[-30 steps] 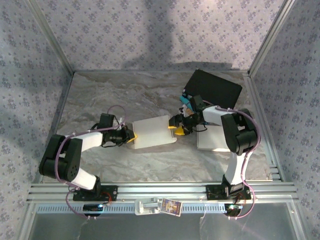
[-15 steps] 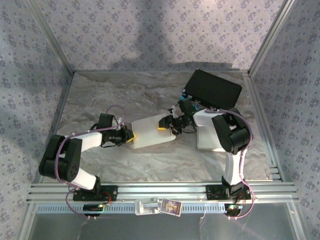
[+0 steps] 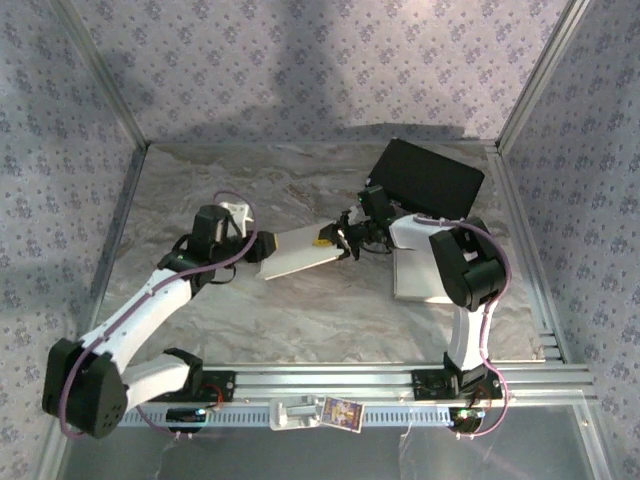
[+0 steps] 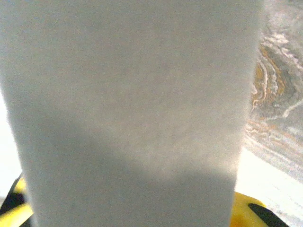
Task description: Fold the paper box
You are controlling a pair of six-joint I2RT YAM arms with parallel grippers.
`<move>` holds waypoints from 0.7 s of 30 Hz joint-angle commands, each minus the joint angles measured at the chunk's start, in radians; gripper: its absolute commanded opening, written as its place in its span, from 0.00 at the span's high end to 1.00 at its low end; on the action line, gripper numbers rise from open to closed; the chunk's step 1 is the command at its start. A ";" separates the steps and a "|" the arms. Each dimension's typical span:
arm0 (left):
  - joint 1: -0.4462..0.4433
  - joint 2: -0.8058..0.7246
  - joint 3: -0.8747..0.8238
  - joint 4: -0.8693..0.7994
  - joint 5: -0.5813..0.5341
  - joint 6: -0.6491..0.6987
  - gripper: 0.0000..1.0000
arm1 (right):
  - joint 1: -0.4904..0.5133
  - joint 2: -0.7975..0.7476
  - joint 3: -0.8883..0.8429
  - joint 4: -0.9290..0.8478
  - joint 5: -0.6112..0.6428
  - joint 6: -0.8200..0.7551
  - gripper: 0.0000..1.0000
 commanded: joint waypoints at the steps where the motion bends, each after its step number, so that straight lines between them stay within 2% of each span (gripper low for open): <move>1: -0.108 -0.040 0.036 -0.121 -0.099 0.349 0.61 | -0.027 -0.038 0.051 -0.241 0.006 0.115 0.75; 4: -0.250 -0.076 0.031 -0.177 -0.131 0.619 0.57 | -0.058 -0.047 0.094 -0.380 -0.034 0.132 0.75; 7: -0.325 -0.085 0.025 -0.215 -0.176 0.769 0.52 | -0.089 -0.046 0.153 -0.548 -0.066 0.073 0.75; 14: -0.365 0.033 0.057 -0.176 -0.357 0.902 0.41 | -0.101 -0.038 0.220 -0.759 -0.111 -0.007 0.74; 21: -0.393 0.120 0.059 -0.122 -0.364 0.940 0.41 | -0.102 -0.056 0.196 -0.765 -0.131 0.011 0.74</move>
